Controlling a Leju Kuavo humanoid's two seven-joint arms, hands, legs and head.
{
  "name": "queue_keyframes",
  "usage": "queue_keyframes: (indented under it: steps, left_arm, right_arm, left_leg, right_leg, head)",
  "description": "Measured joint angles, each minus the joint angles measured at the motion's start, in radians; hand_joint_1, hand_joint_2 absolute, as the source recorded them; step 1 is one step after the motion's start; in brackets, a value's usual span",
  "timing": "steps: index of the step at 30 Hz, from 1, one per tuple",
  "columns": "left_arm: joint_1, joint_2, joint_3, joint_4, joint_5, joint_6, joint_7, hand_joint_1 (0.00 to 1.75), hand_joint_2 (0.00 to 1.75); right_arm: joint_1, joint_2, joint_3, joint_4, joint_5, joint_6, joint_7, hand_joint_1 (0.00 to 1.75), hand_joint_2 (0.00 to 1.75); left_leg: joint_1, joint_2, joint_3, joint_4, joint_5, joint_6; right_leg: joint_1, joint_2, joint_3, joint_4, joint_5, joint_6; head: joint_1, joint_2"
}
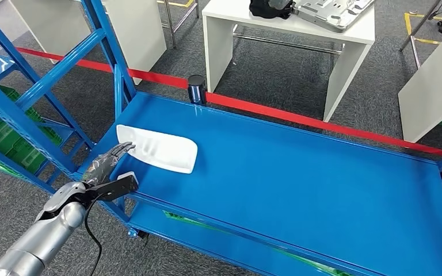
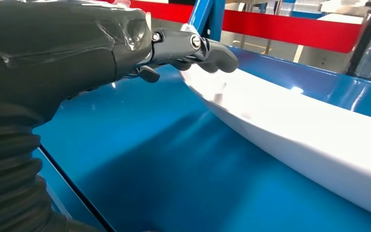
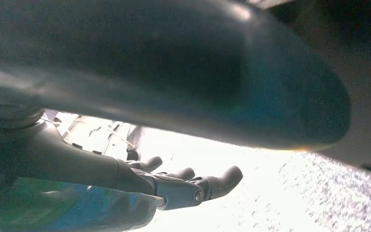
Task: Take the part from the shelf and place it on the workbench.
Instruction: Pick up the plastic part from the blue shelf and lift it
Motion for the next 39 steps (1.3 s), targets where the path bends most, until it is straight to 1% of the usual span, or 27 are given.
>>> queue_keyframes:
  steps: [1, 2, 4, 5, 6, 7, 8, 9, 11, 12, 15, 16, 18, 20, 21, 22, 23, 25, 27, 30, 32, 33, 35, 36, 37, 38, 39]
  left_arm:
    - [-0.004, -0.001, -0.002, 0.003, -0.005, 0.002, 0.001, 0.00, 1.75]
    - [-0.007, -0.002, -0.004, 0.006, -0.010, 0.007, 0.001, 0.00, 1.75]
    - [-0.010, -0.006, -0.009, 0.013, -0.018, 0.020, 0.003, 0.00, 1.75]
    - [-0.010, -0.009, -0.011, 0.015, -0.022, 0.028, 0.003, 0.00, 1.75]
    - [-0.009, -0.011, -0.013, 0.017, -0.026, 0.036, 0.003, 0.00, 1.75]
    - [-0.009, -0.013, -0.015, 0.019, -0.031, 0.045, 0.003, 0.00, 1.75]
    - [-0.009, -0.015, -0.017, 0.021, -0.035, 0.055, 0.003, 0.00, 1.75]
    - [-0.009, -0.016, -0.018, 0.022, -0.041, 0.068, 0.002, 0.00, 1.75]
    - [-0.007, -0.018, -0.020, 0.024, -0.053, 0.106, -0.005, 0.00, 1.75]
    - [-0.005, -0.019, -0.021, 0.024, -0.060, 0.131, -0.009, 0.00, 1.75]
    - [0.002, -0.024, -0.026, 0.024, -0.075, 0.198, -0.019, 0.00, 1.75]
    - [0.005, -0.025, -0.028, 0.023, -0.079, 0.213, -0.021, 0.00, 1.75]
    - [0.011, -0.026, -0.029, 0.022, -0.085, 0.231, -0.023, 0.00, 1.75]
    - [0.022, -0.027, -0.031, 0.021, -0.087, 0.237, -0.023, 0.00, 1.75]
    - [0.028, -0.028, -0.032, 0.021, -0.088, 0.237, -0.023, 0.00, 1.75]
    - [0.034, -0.029, -0.033, 0.020, -0.088, 0.237, -0.023, 0.00, 1.75]
    - [0.037, -0.030, -0.033, 0.019, -0.089, 0.237, -0.023, 0.00, 1.75]
    - [0.038, -0.030, -0.033, 0.013, -0.092, 0.240, -0.023, 0.00, 1.75]
    - [0.038, -0.030, -0.034, 0.006, -0.096, 0.244, -0.023, 0.00, 1.75]
    - [0.039, -0.031, -0.036, -0.001, -0.099, 0.246, -0.024, 0.00, 1.75]
    - [0.036, -0.033, -0.037, -0.005, -0.100, 0.245, -0.026, 0.00, 1.75]
    - [0.034, -0.035, -0.037, -0.006, -0.100, 0.245, -0.026, 0.00, 1.75]
    - [0.033, -0.038, -0.039, -0.007, -0.100, 0.244, -0.028, 0.00, 1.75]
    - [0.034, -0.040, -0.041, -0.007, -0.100, 0.243, -0.028, 0.00, 1.75]
    - [0.034, -0.042, -0.043, -0.007, -0.100, 0.243, -0.029, 0.00, 1.75]
    - [0.035, -0.043, -0.045, -0.007, -0.100, 0.243, -0.029, 0.00, 1.75]
    - [0.035, -0.044, -0.046, -0.007, -0.100, 0.243, -0.029, 0.00, 1.75]
  right_arm:
    - [0.000, 0.000, 0.000, 0.000, -0.002, 0.000, 0.001, 0.00, 0.00]
    - [-0.001, -0.001, 0.000, 0.000, -0.004, 0.000, 0.001, 0.00, 0.00]
    - [-0.001, -0.002, 0.000, 0.000, -0.007, -0.002, 0.003, 0.00, 0.00]
    - [0.000, -0.002, 0.000, 0.000, -0.008, -0.002, 0.004, 0.00, 0.00]
    - [0.001, -0.003, 0.000, 0.000, -0.009, -0.003, 0.005, 0.00, 0.00]
    - [0.002, -0.003, 0.000, 0.000, -0.010, -0.004, 0.006, 0.00, 0.00]
    - [0.003, -0.004, 0.000, 0.000, -0.011, -0.005, 0.007, 0.00, 0.00]
    - [0.003, -0.005, 0.000, 0.000, -0.012, -0.005, 0.009, 0.00, 0.00]
    - [0.001, -0.006, 0.001, 0.000, -0.014, -0.006, 0.011, 0.00, 0.00]
    - [0.000, -0.006, 0.001, 0.000, -0.015, -0.006, 0.011, 0.00, 0.00]
    - [-0.001, -0.005, 0.004, 0.000, -0.017, -0.005, 0.012, 0.00, 0.00]
    - [-0.001, -0.004, 0.006, 0.000, -0.016, -0.004, 0.012, 0.00, 0.00]
    - [-0.001, -0.004, 0.008, 0.000, -0.014, -0.003, 0.010, 0.00, 0.00]
    - [-0.001, -0.004, 0.010, 0.000, -0.014, -0.003, 0.008, 0.00, 0.00]
    - [0.000, -0.004, 0.012, 0.000, -0.014, -0.003, 0.007, 0.00, 0.00]
    - [0.000, -0.004, 0.013, 0.000, -0.014, -0.002, 0.006, 0.00, 0.00]
    - [0.000, -0.004, 0.014, 0.000, -0.014, -0.002, 0.006, 0.00, 0.00]
    - [-0.001, -0.003, 0.015, 0.000, -0.015, 0.000, 0.006, 0.00, 0.00]
    - [-0.002, -0.002, 0.015, 0.000, -0.019, 0.001, 0.005, 0.00, 0.00]
    - [-0.001, -0.001, 0.015, 0.000, -0.026, 0.002, 0.005, 0.00, 0.00]
    - [-0.001, 0.000, 0.015, 0.000, -0.029, 0.002, 0.005, 0.00, 0.00]
    - [-0.001, 0.000, 0.015, 0.000, -0.030, 0.001, 0.004, 0.00, 0.00]
    - [-0.001, 0.000, 0.015, 0.000, -0.031, -0.002, 0.003, 0.00, 0.00]
    - [0.000, 0.000, 0.015, 0.000, -0.032, -0.003, 0.003, 0.00, 0.00]
    - [0.001, 0.000, 0.015, 0.000, -0.032, -0.003, 0.003, 0.00, 0.00]
    - [0.001, 0.000, 0.015, 0.000, -0.032, -0.004, 0.003, 0.00, 0.00]
    - [0.001, 0.000, 0.015, 0.000, -0.032, -0.004, 0.003, 0.00, 0.00]
  left_leg:
    - [0.002, 0.001, 0.005, -0.009, 0.005, 0.008]
    - [0.004, 0.002, 0.009, -0.017, 0.011, 0.014]
    - [0.003, 0.003, 0.009, -0.023, 0.016, 0.021]
    - [0.001, 0.003, 0.008, -0.023, 0.016, 0.021]
    - [0.000, 0.003, 0.007, -0.022, 0.016, 0.022]
    - [0.000, 0.002, 0.008, -0.022, 0.016, 0.022]
    - [0.000, 0.001, 0.008, -0.021, 0.016, 0.021]
    - [0.000, 0.000, 0.008, -0.018, 0.015, 0.019]
    - [-0.005, 0.000, 0.004, -0.008, 0.010, 0.012]
    - [-0.007, -0.001, 0.002, -0.004, 0.008, 0.007]
    - [-0.006, 0.000, -0.005, 0.002, 0.006, -0.005]
    - [-0.004, 0.000, -0.012, 0.015, -0.005, -0.010]
    - [0.001, 0.000, -0.053, 0.103, -0.056, -0.023]
    - [0.007, 0.001, -0.119, 0.247, -0.118, -0.032]
    - [0.009, 0.001, -0.143, 0.295, -0.131, -0.034]
    - [0.011, 0.001, -0.149, 0.304, -0.123, -0.035]
    - [0.012, 0.001, -0.133, 0.268, -0.097, -0.034]
    - [0.012, 0.000, -0.062, 0.123, -0.030, -0.028]
    - [0.006, 0.000, -0.011, 0.022, -0.002, -0.019]
    - [0.002, 0.000, -0.003, -0.002, 0.000, -0.004]
    - [0.005, 0.001, 0.005, -0.013, 0.009, 0.011]
    - [0.006, 0.001, 0.008, -0.018, 0.012, 0.016]
    - [0.003, 0.002, 0.006, -0.018, 0.013, 0.019]
    - [0.001, 0.001, 0.005, -0.017, 0.013, 0.020]
    - [0.000, 0.001, 0.005, -0.016, 0.013, 0.020]
    - [0.000, 0.000, 0.005, -0.015, 0.013, 0.019]
    - [0.000, -0.001, 0.005, -0.012, 0.012, 0.018]
  right_leg:
    - [0.001, -0.001, -0.007, 0.013, -0.009, 0.002]
    - [0.002, -0.001, -0.025, 0.051, -0.028, 0.000]
    - [0.002, -0.001, -0.090, 0.186, -0.087, -0.008]
    - [0.002, -0.002, -0.123, 0.255, -0.112, -0.009]
    - [0.002, -0.002, -0.141, 0.293, -0.122, -0.006]
    - [0.002, -0.002, -0.139, 0.290, -0.115, 0.001]
    - [0.002, -0.002, -0.118, 0.247, -0.094, 0.008]
    - [0.002, -0.003, -0.079, 0.170, -0.065, 0.015]
    - [0.003, -0.004, -0.012, 0.037, -0.019, 0.014]
    - [0.004, -0.004, 0.005, 0.003, -0.008, 0.008]
    - [0.003, -0.003, 0.007, -0.006, 0.000, -0.009]
    - [0.000, -0.003, 0.007, -0.007, 0.001, -0.014]
    - [-0.005, -0.003, 0.009, -0.008, 0.002, -0.021]
    - [-0.005, -0.002, 0.008, -0.007, 0.002, -0.023]
    - [-0.004, -0.002, 0.008, -0.007, 0.002, -0.023]
    - [-0.004, -0.002, 0.009, -0.007, 0.001, -0.023]
    - [-0.004, -0.001, 0.010, -0.007, 0.001, -0.023]
    - [-0.004, 0.000, 0.012, -0.007, 0.001, -0.022]
    - [0.000, 0.000, 0.010, -0.007, 0.001, -0.017]
    - [0.000, -0.001, 0.004, -0.008, 0.002, 0.000]
    - [0.000, -0.001, -0.013, 0.025, -0.017, 0.004]
    - [0.000, -0.002, -0.036, 0.073, -0.041, 0.001]
    - [0.000, -0.002, -0.105, 0.218, -0.101, -0.005]
    - [0.000, -0.002, -0.133, 0.277, -0.120, -0.004]
    - [0.000, -0.002, -0.144, 0.300, -0.123, 0.000]
    - [0.000, -0.002, -0.133, 0.276, -0.109, 0.008]
    - [0.000, -0.002, -0.101, 0.211, -0.081, 0.015]
  head:
    - [0.001, 0.000]
    - [0.002, 0.000]
    - [0.004, 0.000]
    - [0.005, 0.000]
    - [0.005, 0.000]
    - [0.005, 0.000]
    - [0.005, 0.000]
    - [0.005, 0.000]
    - [0.004, 0.000]
    - [0.004, 0.000]
    - [0.003, 0.000]
    - [0.002, 0.000]
    - [0.000, 0.000]
    - [-0.001, 0.000]
    - [-0.001, 0.000]
    - [-0.001, 0.000]
    - [-0.001, 0.000]
    - [-0.001, 0.000]
    - [-0.001, 0.000]
    - [-0.001, 0.000]
    - [0.001, 0.000]
    - [0.002, 0.000]
    - [0.003, 0.000]
    - [0.003, 0.000]
    - [0.003, 0.000]
    - [0.003, 0.000]
    - [0.003, 0.000]
